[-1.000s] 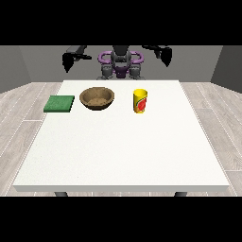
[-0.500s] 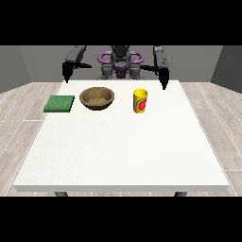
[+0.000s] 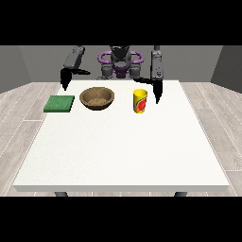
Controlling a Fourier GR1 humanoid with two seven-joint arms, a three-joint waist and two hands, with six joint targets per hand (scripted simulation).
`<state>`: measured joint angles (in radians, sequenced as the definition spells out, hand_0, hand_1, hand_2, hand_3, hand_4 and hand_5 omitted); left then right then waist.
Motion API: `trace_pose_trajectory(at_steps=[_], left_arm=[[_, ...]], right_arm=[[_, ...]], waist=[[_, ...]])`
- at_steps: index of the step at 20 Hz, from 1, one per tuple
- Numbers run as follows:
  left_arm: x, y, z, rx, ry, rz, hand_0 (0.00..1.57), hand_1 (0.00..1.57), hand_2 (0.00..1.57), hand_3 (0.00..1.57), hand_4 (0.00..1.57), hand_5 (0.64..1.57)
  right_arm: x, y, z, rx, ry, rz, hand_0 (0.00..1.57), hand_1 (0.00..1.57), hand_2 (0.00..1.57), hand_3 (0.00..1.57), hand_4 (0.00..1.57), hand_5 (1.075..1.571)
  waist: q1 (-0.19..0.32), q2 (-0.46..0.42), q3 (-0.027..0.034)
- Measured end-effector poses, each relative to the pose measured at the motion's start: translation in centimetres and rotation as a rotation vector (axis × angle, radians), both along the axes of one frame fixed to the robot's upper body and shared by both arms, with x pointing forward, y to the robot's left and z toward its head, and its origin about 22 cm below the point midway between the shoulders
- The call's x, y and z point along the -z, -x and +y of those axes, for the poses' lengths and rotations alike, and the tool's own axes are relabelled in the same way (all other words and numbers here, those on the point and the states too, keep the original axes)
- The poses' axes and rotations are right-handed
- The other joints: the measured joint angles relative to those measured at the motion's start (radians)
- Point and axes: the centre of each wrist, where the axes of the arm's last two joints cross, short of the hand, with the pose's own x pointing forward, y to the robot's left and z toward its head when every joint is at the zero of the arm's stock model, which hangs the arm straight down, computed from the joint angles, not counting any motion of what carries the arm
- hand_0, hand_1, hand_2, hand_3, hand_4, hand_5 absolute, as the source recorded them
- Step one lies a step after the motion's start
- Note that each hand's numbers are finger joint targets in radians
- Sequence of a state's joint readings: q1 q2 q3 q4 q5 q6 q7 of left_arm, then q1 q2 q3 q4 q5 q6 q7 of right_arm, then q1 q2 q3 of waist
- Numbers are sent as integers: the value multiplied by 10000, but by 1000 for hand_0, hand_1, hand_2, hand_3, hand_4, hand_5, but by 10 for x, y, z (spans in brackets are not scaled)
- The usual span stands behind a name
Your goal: Pick the cup and pour the ball into the bowl, then pick the bowl and place it on the pad
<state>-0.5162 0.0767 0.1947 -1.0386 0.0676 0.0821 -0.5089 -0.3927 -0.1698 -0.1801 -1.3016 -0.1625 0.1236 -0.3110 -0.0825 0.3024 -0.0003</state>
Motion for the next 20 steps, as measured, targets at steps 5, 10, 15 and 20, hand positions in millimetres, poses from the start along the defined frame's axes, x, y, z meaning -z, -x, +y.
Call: trace_pose_trajectory(at_steps=[5,10,15,20], left_arm=[[15,-8,10,-635,-78,-296,0,0,0,0,0,1332],[16,-20,15,-1108,-262,-366,0,0,0,0,0,1321],[13,-29,16,-1357,-429,-658,661,661,865,0,0,1427],[15,-21,26,-2765,-1512,-1280,1315,1315,1571,1571,1007,1545]], right_arm=[[-18,-4,-7,-412,96,-448,0,0,0,0,0,1570],[-33,-8,-19,-491,142,-599,0,0,0,0,0,1569],[-43,-8,-32,-578,382,-1047,0,0,0,0,0,1569],[-60,-11,-38,-780,519,-1469,0,0,143,410,0,1569]], waist=[[-519,480,-2],[-855,731,-2],[-1138,1235,5],[-1506,1480,188]])
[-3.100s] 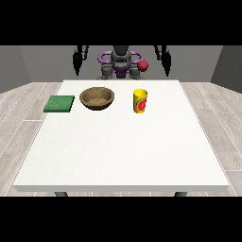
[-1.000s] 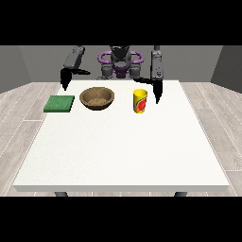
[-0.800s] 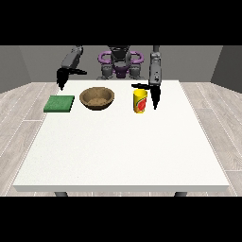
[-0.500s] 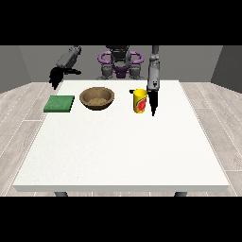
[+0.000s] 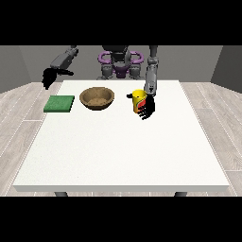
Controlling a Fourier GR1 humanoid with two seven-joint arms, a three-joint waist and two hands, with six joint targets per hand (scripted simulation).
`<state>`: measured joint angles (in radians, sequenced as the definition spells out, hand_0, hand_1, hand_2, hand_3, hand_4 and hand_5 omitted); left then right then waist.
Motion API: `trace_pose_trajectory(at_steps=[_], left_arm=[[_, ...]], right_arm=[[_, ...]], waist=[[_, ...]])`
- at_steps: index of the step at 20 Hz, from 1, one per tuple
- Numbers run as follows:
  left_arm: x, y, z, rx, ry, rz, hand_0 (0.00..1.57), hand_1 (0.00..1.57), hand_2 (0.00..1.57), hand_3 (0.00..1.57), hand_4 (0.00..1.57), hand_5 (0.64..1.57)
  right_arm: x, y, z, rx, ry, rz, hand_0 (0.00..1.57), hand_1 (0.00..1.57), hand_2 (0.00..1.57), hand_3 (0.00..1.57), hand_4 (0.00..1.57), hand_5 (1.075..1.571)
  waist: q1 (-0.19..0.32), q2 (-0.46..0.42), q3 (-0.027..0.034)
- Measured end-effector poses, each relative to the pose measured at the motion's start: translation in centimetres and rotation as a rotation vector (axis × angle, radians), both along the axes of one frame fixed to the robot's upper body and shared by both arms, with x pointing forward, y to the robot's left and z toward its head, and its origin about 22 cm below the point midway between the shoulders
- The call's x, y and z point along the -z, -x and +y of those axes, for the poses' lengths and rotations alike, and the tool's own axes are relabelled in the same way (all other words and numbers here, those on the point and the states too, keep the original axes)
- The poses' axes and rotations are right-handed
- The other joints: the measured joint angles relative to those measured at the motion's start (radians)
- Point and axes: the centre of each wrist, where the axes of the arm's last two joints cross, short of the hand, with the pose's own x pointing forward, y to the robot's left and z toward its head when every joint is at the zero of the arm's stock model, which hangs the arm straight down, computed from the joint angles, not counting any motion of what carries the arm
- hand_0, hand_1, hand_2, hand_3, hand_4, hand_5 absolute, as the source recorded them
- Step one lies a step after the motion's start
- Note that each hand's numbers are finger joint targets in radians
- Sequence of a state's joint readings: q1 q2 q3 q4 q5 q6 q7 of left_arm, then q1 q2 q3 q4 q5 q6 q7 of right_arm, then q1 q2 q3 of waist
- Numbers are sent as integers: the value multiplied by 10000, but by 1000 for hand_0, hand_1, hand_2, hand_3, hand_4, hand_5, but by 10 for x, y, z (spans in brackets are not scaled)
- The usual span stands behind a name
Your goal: Pick the cup and pour the ball into the bowl, then pick the bowl and place it on the pad
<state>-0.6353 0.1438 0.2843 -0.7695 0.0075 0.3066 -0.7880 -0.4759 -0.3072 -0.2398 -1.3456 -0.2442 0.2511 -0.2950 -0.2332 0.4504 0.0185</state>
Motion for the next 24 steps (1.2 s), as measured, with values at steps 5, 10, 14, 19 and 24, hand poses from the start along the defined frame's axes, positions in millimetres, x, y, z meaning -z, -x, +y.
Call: trace_pose_trajectory(at_steps=[5,10,14,19,24], left_arm=[[-2,4,7,-1186,-1086,-9,1311,1311,1571,1571,1073,1540],[-4,-1,6,-2154,-2618,1081,1350,1350,1571,1571,1036,1527],[-7,-4,-1,-2880,-4502,1651,1357,1357,1571,1571,1012,1555],[9,-3,-38,-3059,-6926,2321,1341,1341,1571,1571,938,1561],[11,-7,-100,-2485,-8525,2966,1341,1341,1571,1571,938,1561]], right_arm=[[-12,-2,-9,-112,121,-12,0,0,0,423,0,1569],[4,-6,-15,-4,78,925,0,0,53,374,0,1570],[31,-6,-21,173,-67,1740,0,0,256,318,253,1567],[55,-6,-28,258,-116,2801,0,0,111,292,431,1565],[91,9,-51,797,-352,3831,0,0,130,231,641,1554]], waist=[[-259,34,10],[-277,-872,-104],[-186,-1789,-118],[-58,-2855,-111],[494,-3825,-134]])
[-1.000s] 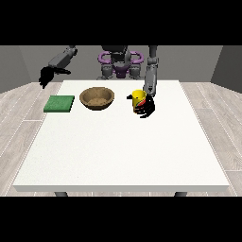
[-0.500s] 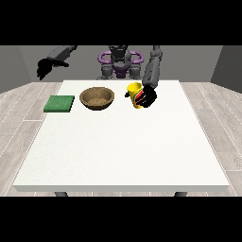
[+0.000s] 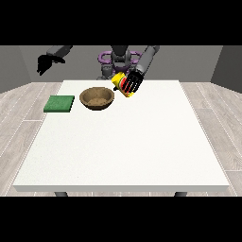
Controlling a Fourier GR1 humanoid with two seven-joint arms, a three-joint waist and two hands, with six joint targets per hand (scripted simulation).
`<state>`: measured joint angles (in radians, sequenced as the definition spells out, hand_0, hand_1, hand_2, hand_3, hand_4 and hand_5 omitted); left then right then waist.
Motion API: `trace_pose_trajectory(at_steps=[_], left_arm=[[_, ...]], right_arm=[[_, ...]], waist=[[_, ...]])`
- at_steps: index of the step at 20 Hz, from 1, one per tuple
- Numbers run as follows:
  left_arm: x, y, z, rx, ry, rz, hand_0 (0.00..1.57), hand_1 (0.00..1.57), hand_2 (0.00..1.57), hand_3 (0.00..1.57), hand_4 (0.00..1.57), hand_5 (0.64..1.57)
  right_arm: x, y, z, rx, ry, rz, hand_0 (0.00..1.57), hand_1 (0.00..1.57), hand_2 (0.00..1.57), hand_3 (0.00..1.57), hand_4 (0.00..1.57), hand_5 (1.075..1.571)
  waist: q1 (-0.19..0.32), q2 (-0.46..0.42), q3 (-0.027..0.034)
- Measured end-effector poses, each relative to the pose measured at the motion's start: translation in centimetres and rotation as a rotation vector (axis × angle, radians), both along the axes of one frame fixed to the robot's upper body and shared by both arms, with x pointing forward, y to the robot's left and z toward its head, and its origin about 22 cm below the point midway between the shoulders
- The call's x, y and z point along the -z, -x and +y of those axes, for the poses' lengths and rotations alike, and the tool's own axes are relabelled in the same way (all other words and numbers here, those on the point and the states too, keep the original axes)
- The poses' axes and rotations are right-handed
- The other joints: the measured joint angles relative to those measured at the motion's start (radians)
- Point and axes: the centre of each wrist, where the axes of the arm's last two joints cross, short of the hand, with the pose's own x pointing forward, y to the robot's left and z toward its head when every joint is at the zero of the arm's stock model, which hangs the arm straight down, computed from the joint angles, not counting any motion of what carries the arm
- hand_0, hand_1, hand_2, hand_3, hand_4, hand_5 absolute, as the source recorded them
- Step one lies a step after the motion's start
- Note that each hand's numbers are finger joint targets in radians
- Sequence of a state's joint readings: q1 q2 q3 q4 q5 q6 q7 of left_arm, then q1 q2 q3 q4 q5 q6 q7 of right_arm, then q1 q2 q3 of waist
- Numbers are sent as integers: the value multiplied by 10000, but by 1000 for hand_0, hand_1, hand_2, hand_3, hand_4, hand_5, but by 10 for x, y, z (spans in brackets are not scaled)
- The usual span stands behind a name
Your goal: Pick the cup and pour the ball into the bowl, then pick the bowl and place it on the pad
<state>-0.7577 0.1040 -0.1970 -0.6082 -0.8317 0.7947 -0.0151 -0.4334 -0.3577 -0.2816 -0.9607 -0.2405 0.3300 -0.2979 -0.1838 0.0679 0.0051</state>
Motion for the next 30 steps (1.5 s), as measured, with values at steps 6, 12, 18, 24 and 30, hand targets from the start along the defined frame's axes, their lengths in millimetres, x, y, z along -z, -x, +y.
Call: trace_pose_trajectory(at_steps=[6,12,18,24,30], left_arm=[[-10,2,-65,417,-1974,608,763,763,1571,1571,800,1564],[-42,-3,-108,985,-5326,623,779,779,1571,1571,951,1535],[-67,1,-141,1732,-9356,538,1528,1528,1571,1571,1193,1453],[-77,5,-158,1763,-12936,-164,1511,1511,1571,1571,1239,1442],[-88,18,-175,1876,-14031,-765,1506,1506,1571,1571,1214,1467]], right_arm=[[18,4,-8,207,-66,573,0,0,102,160,716,1543],[33,5,-7,289,-158,1075,0,0,0,276,741,1540],[40,6,-9,229,-132,1247,0,0,0,275,752,1538],[42,12,-25,558,-155,1237,0,0,55,211,745,1529],[36,16,-47,849,-110,1165,0,0,0,195,756,1554]], waist=[[177,-532,-15],[290,-1007,-10],[270,-1135,-9],[610,-1170,-22],[1061,-1014,-41]])
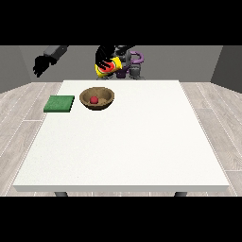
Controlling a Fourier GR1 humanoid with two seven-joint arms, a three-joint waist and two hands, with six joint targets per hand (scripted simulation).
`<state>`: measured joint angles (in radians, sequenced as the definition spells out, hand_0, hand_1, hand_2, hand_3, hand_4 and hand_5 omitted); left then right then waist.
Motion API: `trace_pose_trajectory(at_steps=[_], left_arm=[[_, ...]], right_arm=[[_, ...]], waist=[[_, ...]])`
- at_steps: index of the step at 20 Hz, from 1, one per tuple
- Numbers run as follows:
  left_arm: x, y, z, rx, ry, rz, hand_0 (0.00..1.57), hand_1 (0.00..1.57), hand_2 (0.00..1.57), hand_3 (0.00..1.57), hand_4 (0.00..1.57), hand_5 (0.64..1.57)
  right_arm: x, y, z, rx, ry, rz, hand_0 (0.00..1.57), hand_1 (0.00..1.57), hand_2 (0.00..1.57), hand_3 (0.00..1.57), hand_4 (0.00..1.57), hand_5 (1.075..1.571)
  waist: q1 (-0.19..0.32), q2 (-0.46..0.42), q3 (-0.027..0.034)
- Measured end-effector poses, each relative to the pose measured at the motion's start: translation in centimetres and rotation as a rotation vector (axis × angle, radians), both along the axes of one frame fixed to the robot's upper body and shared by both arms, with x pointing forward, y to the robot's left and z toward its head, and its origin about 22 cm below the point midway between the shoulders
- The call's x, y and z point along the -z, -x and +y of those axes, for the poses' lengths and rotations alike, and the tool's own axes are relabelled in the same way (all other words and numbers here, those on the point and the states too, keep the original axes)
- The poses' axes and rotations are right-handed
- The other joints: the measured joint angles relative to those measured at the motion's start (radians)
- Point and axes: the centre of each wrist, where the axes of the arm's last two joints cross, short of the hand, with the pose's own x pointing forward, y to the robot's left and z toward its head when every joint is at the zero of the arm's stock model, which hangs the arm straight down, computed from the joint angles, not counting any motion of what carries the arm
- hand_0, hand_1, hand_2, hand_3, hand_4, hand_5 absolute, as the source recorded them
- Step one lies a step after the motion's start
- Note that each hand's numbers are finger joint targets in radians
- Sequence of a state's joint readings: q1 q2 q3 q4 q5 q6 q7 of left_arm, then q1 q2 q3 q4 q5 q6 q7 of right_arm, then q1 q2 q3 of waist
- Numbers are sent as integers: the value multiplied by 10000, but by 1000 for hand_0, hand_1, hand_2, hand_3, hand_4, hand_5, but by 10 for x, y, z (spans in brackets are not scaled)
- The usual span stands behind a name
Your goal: Pick the cup and pour the ball into the bowl, then pick the bowl and place it on the pad
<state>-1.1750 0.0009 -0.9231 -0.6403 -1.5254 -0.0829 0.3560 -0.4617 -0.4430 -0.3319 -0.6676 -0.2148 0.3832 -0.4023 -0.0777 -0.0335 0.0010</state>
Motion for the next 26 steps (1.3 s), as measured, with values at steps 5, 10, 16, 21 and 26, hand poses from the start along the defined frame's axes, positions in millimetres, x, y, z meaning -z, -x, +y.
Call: trace_pose_trajectory(at_steps=[5,10,16,21,26], left_arm=[[-5,-4,15,-532,3452,1155,0,0,1571,1571,1056,1541],[-7,-8,38,-1456,8143,1926,774,774,1571,1571,1011,1564],[-18,-2,59,-1403,13708,2281,1353,1353,1571,1571,962,1531],[-14,9,83,-807,17252,2667,1177,1177,1527,1444,922,1553],[11,23,113,-997,19728,4066,0,0,0,0,0,707]], right_arm=[[10,7,3,71,-141,238,0,0,0,195,756,1554],[18,10,10,281,-346,414,0,0,156,233,756,1557],[17,-13,53,-38,-654,620,0,0,0,0,734,1569],[19,-25,84,76,-964,1328,0,0,0,0,625,1570],[10,-40,120,-4,-1261,1419,0,0,0,0,0,1571]], waist=[[344,-114,-35],[723,-235,-60],[573,330,-78],[755,601,-69],[673,1080,-66]])
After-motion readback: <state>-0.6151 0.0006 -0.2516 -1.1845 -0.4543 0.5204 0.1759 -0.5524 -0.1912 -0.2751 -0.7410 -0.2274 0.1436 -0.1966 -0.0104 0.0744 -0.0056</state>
